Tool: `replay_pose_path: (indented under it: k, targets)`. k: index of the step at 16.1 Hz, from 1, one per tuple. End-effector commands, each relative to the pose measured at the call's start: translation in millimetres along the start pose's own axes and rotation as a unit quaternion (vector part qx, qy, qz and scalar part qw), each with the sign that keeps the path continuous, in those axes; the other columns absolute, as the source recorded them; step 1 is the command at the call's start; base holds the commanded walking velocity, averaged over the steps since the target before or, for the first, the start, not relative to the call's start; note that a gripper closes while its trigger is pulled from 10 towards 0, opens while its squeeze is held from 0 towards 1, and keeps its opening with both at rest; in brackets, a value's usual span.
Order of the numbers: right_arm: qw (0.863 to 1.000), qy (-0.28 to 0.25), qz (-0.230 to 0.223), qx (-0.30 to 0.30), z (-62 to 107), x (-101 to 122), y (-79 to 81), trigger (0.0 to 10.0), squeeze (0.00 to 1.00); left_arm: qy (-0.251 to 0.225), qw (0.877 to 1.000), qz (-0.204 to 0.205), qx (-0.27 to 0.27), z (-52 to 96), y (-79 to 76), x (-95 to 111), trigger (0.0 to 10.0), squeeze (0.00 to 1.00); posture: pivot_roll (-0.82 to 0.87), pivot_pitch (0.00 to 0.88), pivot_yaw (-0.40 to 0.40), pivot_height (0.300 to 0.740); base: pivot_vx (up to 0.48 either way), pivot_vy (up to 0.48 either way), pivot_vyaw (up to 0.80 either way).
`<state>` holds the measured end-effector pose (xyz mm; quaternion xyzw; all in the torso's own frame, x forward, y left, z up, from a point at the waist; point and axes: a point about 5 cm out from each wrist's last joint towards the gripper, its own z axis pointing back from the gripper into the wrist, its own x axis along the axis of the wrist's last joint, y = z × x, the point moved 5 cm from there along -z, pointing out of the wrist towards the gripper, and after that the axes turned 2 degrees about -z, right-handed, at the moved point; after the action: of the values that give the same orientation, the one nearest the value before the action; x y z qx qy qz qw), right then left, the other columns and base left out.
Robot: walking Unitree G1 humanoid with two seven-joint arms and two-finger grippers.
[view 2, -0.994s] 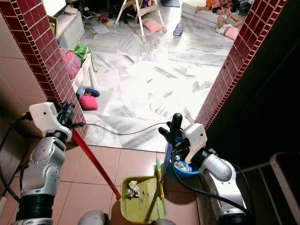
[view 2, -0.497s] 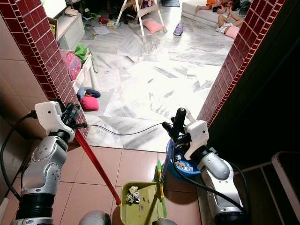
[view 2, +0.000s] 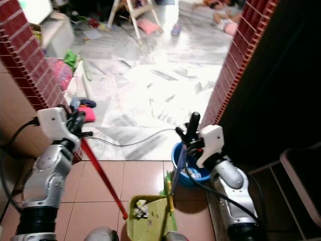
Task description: Sweep floor
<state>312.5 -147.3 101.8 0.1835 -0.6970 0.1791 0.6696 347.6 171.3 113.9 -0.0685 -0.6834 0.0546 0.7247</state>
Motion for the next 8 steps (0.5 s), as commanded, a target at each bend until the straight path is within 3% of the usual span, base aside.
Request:
replay_pose_path:
  k: [1,3,8]
  targets:
    - [1.0,-0.011,-0.007,0.001,-3.8,5.5,0.5,10.0,0.0,-0.017,0.999,0.023,-0.022,-2.2,-9.9,11.6,10.0,0.0,-0.03,0.0,-0.005,0.74,0.0,0.0,0.0]
    - [1.0,-0.011,-0.009,0.001,-4.1,5.4,2.4,10.0,0.0,-0.015,0.999,0.032,-0.028,-1.9,-11.1,12.0,10.0,0.0,-0.03,0.0,-0.001,0.74,0.0,0.0,0.0]
    - [1.0,-0.006,-0.011,0.0,-4.2,3.9,1.4,10.0,0.0,-0.017,0.999,0.034,-0.03,-3.5,-11.6,13.9,10.0,0.0,-0.03,0.0,-0.001,0.74,0.0,0.0,-0.8]
